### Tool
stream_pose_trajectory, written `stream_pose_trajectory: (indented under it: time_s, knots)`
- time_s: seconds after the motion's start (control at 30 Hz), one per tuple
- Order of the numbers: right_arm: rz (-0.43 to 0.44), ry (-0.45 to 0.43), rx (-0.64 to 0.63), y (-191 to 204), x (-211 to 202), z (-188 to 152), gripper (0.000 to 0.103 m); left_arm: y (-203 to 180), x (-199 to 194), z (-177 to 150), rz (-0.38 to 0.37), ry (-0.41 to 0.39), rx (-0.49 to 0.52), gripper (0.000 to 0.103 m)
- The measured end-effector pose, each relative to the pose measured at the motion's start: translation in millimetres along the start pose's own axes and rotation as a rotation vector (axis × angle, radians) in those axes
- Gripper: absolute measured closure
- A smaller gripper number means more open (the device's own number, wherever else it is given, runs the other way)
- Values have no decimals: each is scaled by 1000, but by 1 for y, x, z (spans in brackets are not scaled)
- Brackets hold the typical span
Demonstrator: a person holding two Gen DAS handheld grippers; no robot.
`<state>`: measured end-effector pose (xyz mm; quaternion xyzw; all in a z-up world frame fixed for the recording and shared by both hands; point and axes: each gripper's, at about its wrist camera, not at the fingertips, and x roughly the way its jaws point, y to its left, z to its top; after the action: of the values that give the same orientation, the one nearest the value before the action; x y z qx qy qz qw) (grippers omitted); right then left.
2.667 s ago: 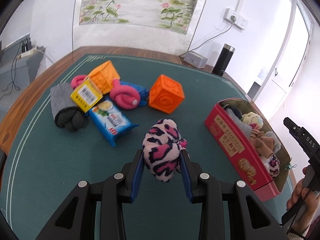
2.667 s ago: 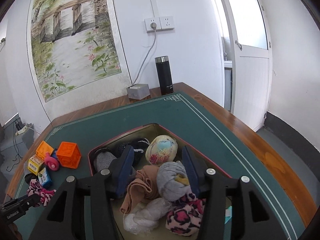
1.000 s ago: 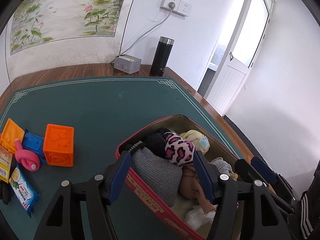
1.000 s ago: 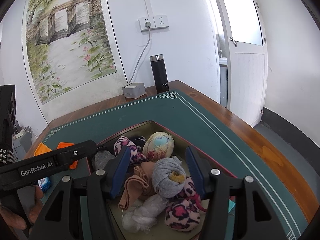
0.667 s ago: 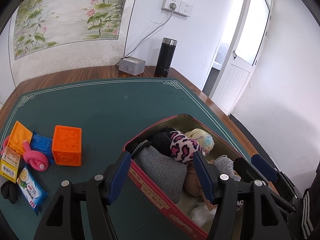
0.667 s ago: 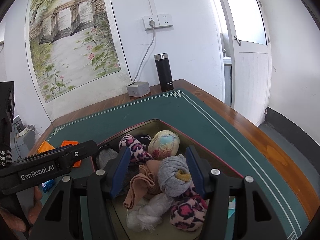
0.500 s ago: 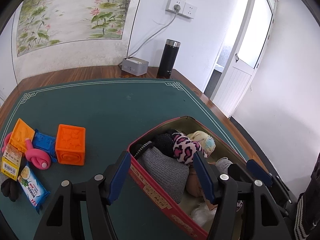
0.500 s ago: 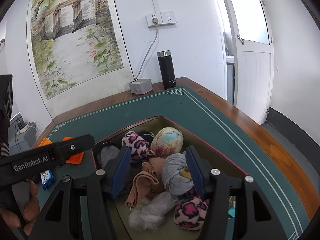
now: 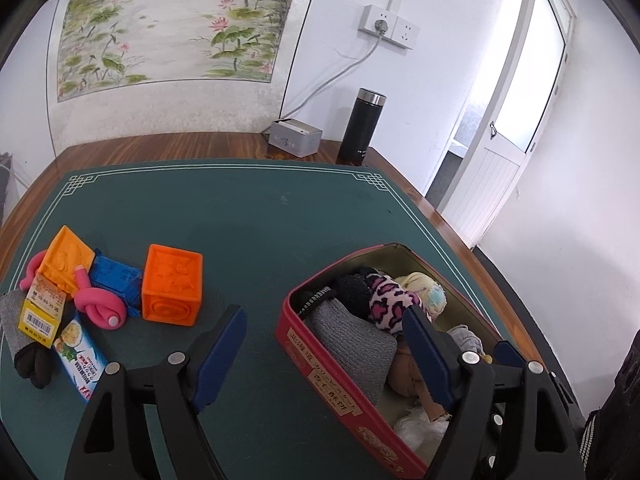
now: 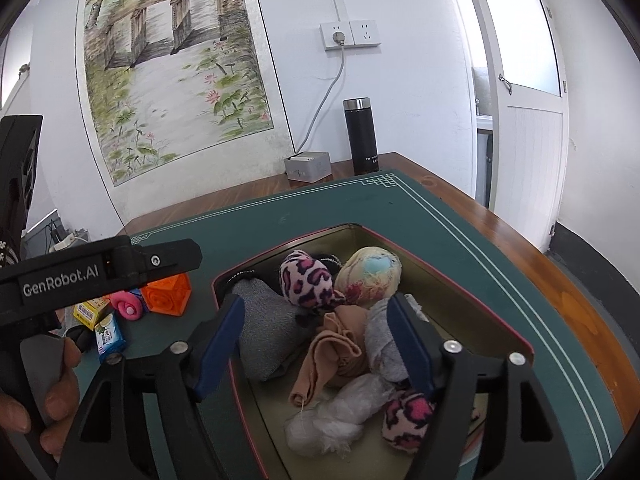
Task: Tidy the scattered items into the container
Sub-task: 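Move both grippers back from the tin toward the remaining items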
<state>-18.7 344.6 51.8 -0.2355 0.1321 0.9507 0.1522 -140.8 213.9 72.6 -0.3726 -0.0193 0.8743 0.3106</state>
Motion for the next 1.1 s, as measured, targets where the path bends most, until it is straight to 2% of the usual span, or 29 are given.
stream_pose_trajectory:
  time_s: [0.13, 0.33, 0.57, 0.73, 0.93, 1.0, 1.1]
  knots:
    - [0, 4, 6, -1, 2, -1, 23, 8, -10, 2, 23, -12, -15, 21]
    - [20, 1, -15, 6, 1, -3, 23, 45, -41, -3, 123, -64, -42, 21]
    - [63, 20, -91, 29, 7, -14, 23, 138, -79, -22, 277, -106, -177, 21]
    - [111, -1, -138, 41, 3, -19, 23, 213, -94, -41, 378, -111, -322, 21]
    - [164, -6, -232, 65, 1, -30, 23, 262, -91, -54, 399, -76, -391, 21]
    - [167, -6, -267, 73, 2, -34, 23, 270, -83, -58, 383, -51, -401, 21]
    - [172, -2, -307, 81, 2, -39, 23, 281, -69, -62, 404, -7, -403, 21]
